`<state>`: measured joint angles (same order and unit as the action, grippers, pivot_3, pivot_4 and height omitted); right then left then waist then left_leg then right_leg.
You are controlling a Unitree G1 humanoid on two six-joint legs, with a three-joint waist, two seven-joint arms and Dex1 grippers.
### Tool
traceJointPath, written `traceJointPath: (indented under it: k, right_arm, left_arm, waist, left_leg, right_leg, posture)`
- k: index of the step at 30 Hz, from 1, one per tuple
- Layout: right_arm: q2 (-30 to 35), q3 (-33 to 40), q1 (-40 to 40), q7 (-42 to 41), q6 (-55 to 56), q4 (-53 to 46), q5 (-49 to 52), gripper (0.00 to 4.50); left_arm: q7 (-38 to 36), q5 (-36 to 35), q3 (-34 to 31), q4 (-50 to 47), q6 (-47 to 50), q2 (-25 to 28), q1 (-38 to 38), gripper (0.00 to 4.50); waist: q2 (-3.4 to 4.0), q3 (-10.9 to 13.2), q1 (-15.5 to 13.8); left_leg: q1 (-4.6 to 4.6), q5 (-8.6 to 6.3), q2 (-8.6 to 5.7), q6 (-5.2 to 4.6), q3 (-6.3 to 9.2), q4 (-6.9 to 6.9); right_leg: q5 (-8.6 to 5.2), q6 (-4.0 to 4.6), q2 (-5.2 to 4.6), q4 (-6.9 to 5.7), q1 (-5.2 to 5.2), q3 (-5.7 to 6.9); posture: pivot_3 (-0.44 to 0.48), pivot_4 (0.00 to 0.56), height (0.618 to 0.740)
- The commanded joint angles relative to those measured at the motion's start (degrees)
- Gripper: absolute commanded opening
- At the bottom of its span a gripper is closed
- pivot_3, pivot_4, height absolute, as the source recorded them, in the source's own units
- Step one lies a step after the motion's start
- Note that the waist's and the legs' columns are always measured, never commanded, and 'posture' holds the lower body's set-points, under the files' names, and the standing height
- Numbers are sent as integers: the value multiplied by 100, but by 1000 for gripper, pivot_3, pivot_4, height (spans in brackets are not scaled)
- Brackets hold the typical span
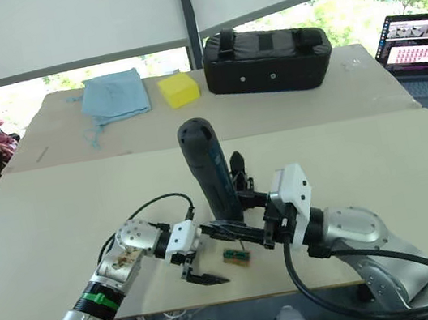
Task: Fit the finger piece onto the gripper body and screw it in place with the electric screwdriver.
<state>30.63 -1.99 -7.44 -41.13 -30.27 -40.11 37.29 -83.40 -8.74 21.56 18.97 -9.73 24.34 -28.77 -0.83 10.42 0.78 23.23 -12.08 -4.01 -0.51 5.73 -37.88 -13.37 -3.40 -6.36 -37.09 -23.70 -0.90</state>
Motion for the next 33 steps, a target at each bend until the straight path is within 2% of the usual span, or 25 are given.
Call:
traceJointPath:
  k: [1, 33]
  right_arm:
    - [-13, 77, -52, -55, 136, -194, 183, 1915]
    - [13, 9, 34, -115, 195, -151, 34, 1915]
  left_arm:
    - [6, 31, -2, -41, -79, -8, -97, 4500]
    - [14, 20, -12, -96, -122, -12, -41, 4500]
  waist:
    - [0, 0, 0]
    - [0, 0, 0]
  left_leg:
    - [0, 0, 0, 0, 0, 0]
    - [0, 0, 0, 0, 0, 0]
  right_leg:
    - [0, 0, 0, 0, 0, 0]
    - [0, 0, 0, 0, 0, 0]
  posture:
    - [0, 150, 740]
    - [0, 150, 740]
